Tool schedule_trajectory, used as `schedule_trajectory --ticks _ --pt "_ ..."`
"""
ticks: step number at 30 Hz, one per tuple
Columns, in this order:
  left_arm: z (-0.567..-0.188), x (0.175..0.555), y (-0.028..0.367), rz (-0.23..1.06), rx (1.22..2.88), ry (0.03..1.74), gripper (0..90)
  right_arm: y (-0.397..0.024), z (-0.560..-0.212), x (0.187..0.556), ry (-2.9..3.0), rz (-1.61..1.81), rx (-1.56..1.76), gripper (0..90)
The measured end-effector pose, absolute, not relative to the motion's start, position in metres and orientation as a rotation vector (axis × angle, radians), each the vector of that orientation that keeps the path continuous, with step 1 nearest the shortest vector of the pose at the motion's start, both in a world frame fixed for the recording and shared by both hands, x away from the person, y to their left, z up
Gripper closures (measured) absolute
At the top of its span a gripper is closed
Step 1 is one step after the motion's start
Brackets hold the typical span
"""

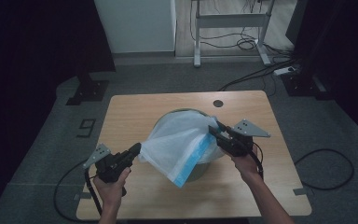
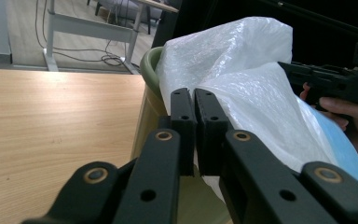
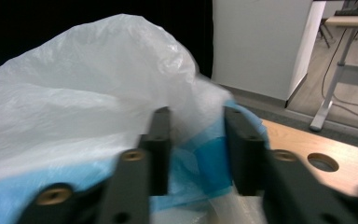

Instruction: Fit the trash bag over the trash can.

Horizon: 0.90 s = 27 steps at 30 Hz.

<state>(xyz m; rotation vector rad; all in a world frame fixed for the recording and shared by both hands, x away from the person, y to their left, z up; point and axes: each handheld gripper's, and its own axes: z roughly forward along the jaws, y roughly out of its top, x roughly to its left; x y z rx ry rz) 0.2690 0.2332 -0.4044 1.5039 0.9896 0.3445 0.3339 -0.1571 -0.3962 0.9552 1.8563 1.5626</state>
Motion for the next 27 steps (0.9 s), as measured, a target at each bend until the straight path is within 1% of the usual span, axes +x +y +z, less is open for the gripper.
schedule_trajectory --ticks 2,4,7,13,17,19,25,27 --pt "-0.401 0.267 0.232 0.354 1.506 0.974 79.3 -0.157 -0.395 0.331 1.840 1.553 0.944 81.0" --pt "-0.396 0.265 0.232 0.378 1.510 0.965 72.4 -0.156 -0.392 0.328 1.830 1.552 0.928 84.9" --pt "-0.386 0.262 0.230 0.412 1.525 0.934 65.6 -0.155 -0.388 0.325 1.825 1.563 0.907 86.9" --pt "-0.365 0.253 0.227 0.488 1.538 0.882 52.3 -0.152 -0.381 0.316 1.835 1.579 0.863 87.3" --pt "-0.355 0.248 0.229 0.495 1.535 0.857 48.0 -0.155 -0.380 0.315 1.820 1.561 0.879 87.4" --pt "-0.353 0.248 0.226 0.498 1.555 0.846 47.4 -0.156 -0.381 0.316 1.822 1.576 0.889 87.4" --pt "-0.351 0.256 0.208 0.463 1.631 0.796 44.7 -0.149 -0.378 0.315 1.837 1.615 0.894 87.5" --pt "-0.350 0.260 0.201 0.443 1.661 0.784 42.4 -0.146 -0.376 0.314 1.844 1.631 0.890 87.5"
